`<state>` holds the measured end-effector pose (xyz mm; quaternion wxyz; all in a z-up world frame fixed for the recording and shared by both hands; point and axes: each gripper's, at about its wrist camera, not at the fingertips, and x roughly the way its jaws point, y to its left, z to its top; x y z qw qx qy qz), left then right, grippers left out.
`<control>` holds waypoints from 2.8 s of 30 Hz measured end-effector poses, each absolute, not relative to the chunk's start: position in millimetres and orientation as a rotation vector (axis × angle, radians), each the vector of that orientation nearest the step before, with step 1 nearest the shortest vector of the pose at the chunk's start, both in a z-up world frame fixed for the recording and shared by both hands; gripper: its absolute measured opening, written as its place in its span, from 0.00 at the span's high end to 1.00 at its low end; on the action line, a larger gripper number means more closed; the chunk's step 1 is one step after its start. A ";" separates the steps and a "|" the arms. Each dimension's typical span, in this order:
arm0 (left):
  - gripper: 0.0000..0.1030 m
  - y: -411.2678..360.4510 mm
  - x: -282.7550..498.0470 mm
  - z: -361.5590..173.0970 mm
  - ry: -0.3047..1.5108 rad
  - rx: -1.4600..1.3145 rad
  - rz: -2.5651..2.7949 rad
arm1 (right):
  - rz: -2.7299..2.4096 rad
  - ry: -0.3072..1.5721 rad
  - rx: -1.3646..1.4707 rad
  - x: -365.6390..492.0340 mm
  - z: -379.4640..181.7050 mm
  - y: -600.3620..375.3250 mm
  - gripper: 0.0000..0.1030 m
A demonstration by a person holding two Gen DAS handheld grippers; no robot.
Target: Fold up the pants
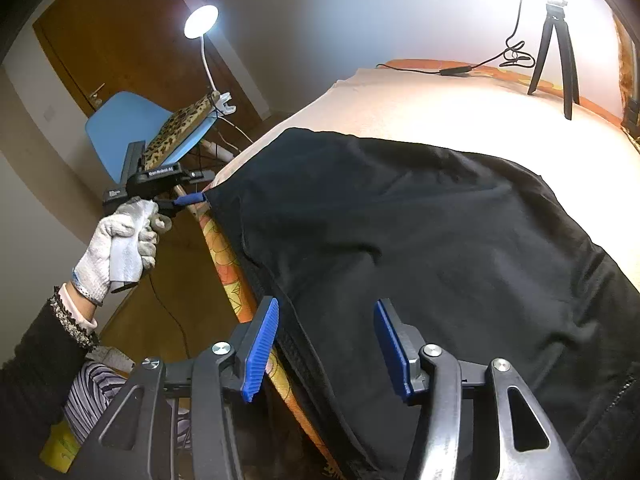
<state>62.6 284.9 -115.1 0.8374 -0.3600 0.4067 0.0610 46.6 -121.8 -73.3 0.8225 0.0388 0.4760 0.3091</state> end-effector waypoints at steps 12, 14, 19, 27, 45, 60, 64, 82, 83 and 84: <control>0.45 276.0 68.4 -123.9 0.916 -0.670 0.201 | 0.660 1.017 0.075 47.4 -75.1 -118.7 0.48; 0.45 275.6 68.2 -125.8 0.927 -0.651 0.232 | 0.659 1.019 0.073 47.1 -75.0 -118.6 0.48; 0.45 270.8 71.3 -127.6 0.926 -0.650 0.207 | 0.659 1.017 0.077 46.6 -73.1 -118.6 0.47; 0.89 269.8 68.5 -127.3 0.903 -0.631 0.213 | 0.669 1.016 0.072 43.2 -72.4 -114.7 0.47; 0.93 215.2 79.6 -104.7 0.832 -0.520 0.036 | 0.658 1.002 0.102 48.0 -73.0 -116.2 0.47; 0.93 153.6 78.0 -105.7 0.882 -0.364 -0.116 | 0.833 1.060 0.227 183.1 -58.7 -20.5 0.32; 0.93 155.9 73.3 -102.3 0.874 -0.375 -0.129 | 0.813 1.176 0.300 223.9 -90.4 12.6 0.29; 0.93 129.8 46.4 -81.9 0.852 -0.315 -0.239 | 0.637 1.231 0.358 249.7 -127.2 26.8 0.77; 0.92 127.9 44.9 -81.6 0.864 -0.317 -0.254 | 0.635 1.220 0.352 248.4 -125.7 24.9 0.85; 0.88 126.1 43.9 -81.0 0.878 -0.322 -0.268 | 0.631 1.209 0.349 246.5 -123.4 21.0 0.89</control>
